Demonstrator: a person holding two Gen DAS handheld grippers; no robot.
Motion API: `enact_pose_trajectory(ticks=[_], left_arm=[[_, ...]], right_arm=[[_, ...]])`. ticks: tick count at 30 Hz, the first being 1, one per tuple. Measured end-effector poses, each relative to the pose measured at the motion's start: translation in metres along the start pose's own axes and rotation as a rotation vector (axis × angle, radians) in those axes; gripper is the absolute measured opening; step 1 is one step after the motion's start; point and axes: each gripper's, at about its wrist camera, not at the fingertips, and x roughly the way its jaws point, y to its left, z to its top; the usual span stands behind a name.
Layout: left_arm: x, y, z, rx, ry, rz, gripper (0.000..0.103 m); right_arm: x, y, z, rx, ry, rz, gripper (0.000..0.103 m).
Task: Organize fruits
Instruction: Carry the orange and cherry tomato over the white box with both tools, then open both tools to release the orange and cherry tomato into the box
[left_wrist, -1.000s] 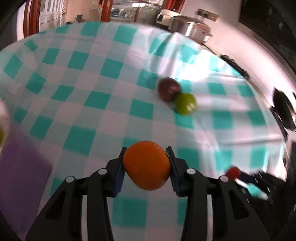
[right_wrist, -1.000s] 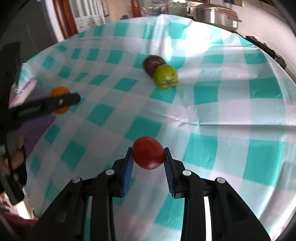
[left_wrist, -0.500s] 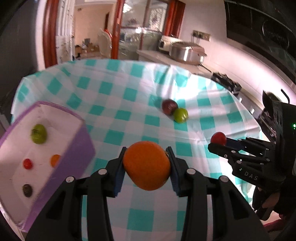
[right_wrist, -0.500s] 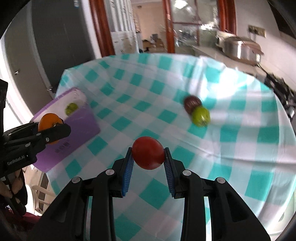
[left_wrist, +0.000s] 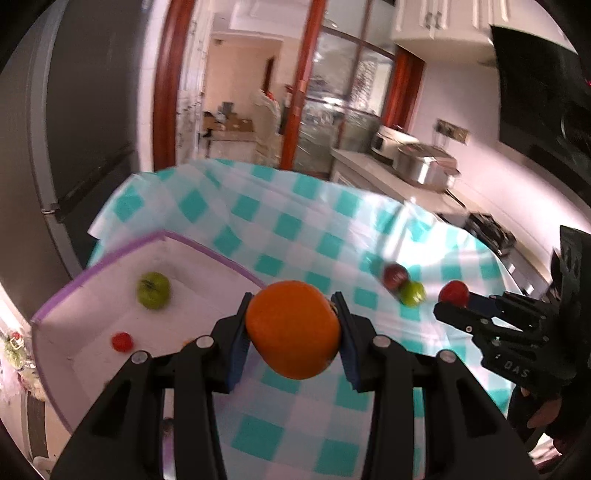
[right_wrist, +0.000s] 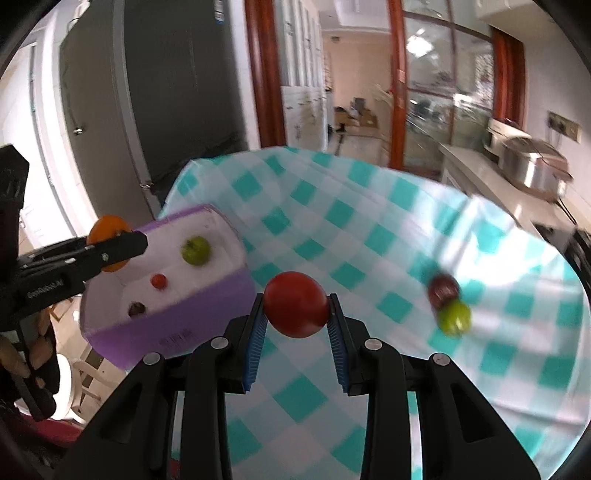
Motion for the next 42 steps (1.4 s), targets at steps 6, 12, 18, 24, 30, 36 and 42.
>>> enact_pose_trajectory(ticks=[6, 12, 18, 24, 30, 36, 42], left_arm=[[0.004, 0.062, 0.011, -0.046, 0.01, 0.061, 0.042], [0.036, 0.139, 0.014, -0.085, 0.136, 0.135, 0.042], [0.083, 0.198, 0.001, -0.091, 0.316, 0.184, 0.042], [0.13, 0.228, -0.015, -0.081, 0.48, 0.19, 0.042], [0.169, 0.239, -0.029, -0.096, 0.642, 0.216, 0.042], [0.181, 0.245, -0.04, -0.121, 0.729, 0.228, 0.043], [0.179, 0.249, -0.043, -0.134, 0.74, 0.264, 0.061]], right_arm=[[0.05, 0.052, 0.045, -0.054, 0.006, 0.077, 0.032], [0.114, 0.125, 0.074, -0.165, 0.068, 0.167, 0.032], [0.204, 0.171, 0.079, -0.192, 0.261, 0.2, 0.032], [0.275, 0.194, 0.071, -0.19, 0.456, 0.181, 0.032], [0.323, 0.208, 0.058, -0.253, 0.627, 0.108, 0.033], [0.34, 0.206, 0.047, -0.238, 0.738, 0.069, 0.033], [0.339, 0.198, 0.047, -0.194, 0.732, 0.05, 0.043]])
